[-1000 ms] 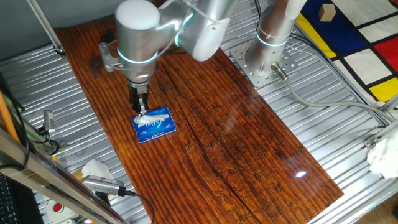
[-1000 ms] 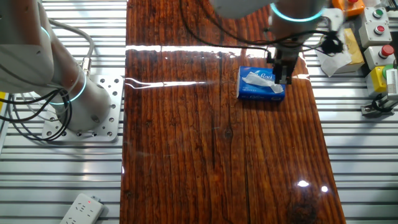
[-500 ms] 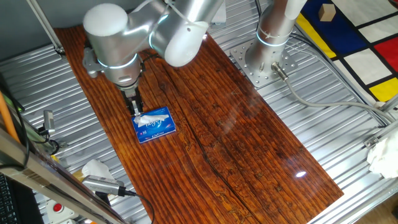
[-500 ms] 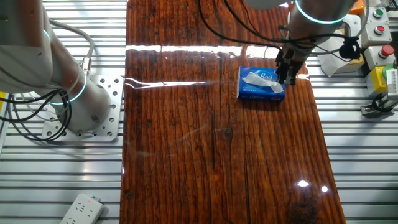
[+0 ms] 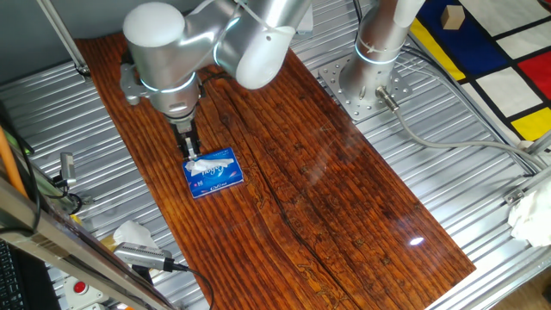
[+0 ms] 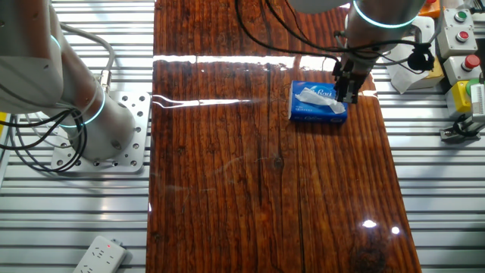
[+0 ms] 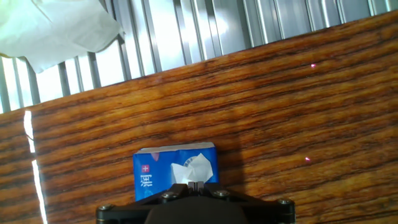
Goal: Pull out a napkin
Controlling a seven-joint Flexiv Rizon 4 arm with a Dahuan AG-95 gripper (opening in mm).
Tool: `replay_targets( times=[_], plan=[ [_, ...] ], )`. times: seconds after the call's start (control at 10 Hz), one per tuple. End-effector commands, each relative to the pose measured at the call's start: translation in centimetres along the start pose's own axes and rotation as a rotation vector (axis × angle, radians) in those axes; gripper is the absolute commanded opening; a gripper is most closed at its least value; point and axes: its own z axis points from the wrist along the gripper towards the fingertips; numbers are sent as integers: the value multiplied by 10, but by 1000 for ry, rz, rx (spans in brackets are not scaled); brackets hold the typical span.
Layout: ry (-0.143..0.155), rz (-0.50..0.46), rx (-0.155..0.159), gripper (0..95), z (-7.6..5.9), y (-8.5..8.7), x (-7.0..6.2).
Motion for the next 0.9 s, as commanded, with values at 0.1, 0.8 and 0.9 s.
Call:
replay_targets(
  times=[0.1,0.8,0.9],
  plan=[
    [2,-5,1,0,1,0,-1],
    [5,46,-36,190,6,0,-3],
    [1,50,-44,190,10,1,-4]
  ],
)
